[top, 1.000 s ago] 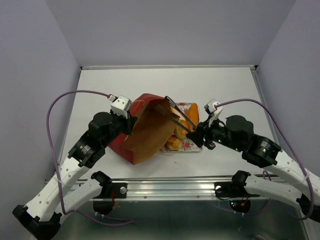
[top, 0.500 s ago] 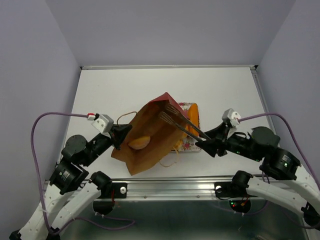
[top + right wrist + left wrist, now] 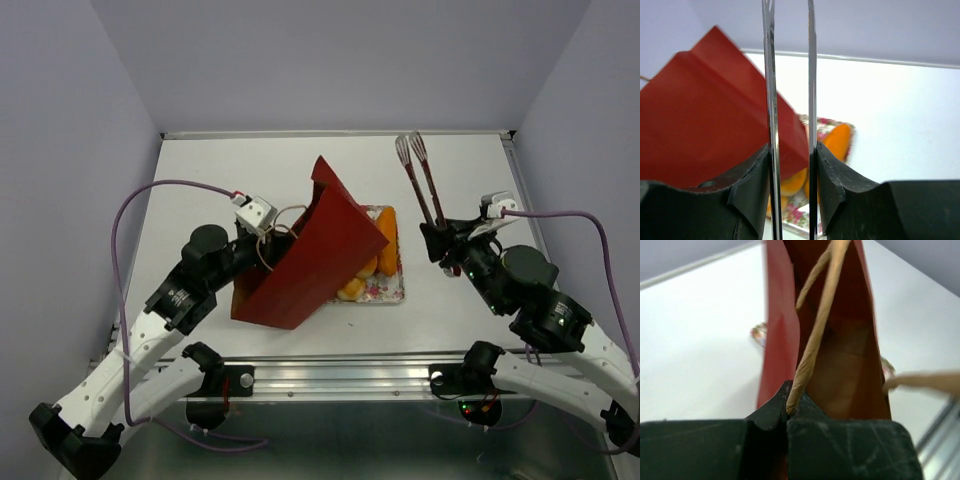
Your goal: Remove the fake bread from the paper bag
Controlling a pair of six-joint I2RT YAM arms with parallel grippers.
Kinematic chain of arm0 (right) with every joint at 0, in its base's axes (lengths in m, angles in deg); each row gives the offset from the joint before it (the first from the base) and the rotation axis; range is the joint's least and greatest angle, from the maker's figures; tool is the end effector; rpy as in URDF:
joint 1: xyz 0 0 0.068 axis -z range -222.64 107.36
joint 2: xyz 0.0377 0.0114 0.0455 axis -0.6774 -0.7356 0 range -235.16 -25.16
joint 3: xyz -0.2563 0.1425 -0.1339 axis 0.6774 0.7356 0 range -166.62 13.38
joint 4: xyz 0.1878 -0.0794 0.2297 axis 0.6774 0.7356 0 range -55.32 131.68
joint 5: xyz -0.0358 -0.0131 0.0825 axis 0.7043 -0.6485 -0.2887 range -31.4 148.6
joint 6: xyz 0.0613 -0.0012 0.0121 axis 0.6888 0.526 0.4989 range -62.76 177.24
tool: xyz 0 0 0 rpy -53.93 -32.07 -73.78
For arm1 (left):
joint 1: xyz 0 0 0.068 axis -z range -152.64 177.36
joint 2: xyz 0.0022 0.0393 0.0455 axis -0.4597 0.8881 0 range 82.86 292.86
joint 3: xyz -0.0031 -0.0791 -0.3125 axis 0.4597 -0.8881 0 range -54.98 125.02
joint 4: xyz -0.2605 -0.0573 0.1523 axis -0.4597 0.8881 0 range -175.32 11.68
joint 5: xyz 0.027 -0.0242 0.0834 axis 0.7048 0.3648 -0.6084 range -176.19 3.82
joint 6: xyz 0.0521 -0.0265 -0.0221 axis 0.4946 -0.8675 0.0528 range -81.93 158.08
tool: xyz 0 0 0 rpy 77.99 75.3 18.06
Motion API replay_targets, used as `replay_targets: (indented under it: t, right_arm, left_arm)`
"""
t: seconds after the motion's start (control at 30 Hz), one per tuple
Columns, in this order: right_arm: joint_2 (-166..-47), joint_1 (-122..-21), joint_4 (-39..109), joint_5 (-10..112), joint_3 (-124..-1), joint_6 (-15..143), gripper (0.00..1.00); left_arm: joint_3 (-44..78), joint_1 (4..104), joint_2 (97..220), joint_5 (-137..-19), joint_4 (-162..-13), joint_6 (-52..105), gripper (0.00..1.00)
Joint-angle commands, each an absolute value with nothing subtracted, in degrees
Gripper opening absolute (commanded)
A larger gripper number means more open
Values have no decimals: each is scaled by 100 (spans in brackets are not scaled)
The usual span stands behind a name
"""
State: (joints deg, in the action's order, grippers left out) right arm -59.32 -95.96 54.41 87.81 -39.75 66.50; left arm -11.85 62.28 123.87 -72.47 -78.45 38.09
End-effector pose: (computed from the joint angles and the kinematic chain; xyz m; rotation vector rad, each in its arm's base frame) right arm 0.0979 0.0925 0.4410 -0.2118 1.5863 0.4492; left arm 0.1518 -0.1197 0.3811 0.6829 1.5495 -0.6576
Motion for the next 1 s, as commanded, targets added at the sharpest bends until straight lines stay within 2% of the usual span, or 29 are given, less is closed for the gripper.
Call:
replay_targets:
  t: [0.0, 0.1, 0.27, 0.43, 0.5, 0.6, 0.8, 0.97]
  right_arm:
    - [-6137, -9590, 4725, 10886, -4445, 6770, 43]
    - [-6435, -9590, 4707, 11369, -4507, 6814, 43]
    - [-6893, -9590, 4707, 12090, -4542, 6831, 40]
    - [-7576, -9354, 4681, 12838, -4271, 7314, 39]
    - [-7815, -9047, 4707, 12348, -4244, 7524, 39]
    - [-8193, -8212, 4725, 10945, -4147, 7990, 39]
    - [-9001, -6963, 4786, 9359, -4225, 8509, 39]
    - [-9898, -6365, 5076, 8472, -4331, 8729, 41]
  left_arm:
    - [-1077, 6243, 12215, -9369, -9005, 3283, 0]
    - [-973, 6235, 12145, -10531, -9611, 2991, 0]
    - [-656, 6235, 11890, -11236, -10228, 2543, 0]
    - [-51, 6235, 12108, -13371, -9477, 1341, 0]
    - [3, 6235, 12293, -13759, -9332, 1145, 0]
    - [-66, 6235, 12451, -14093, -9306, 672, 0]
    - [56, 6208, 12873, -14480, -8674, -972, 0]
    - [940, 6112, 13690, -14858, -6576, -2718, 0]
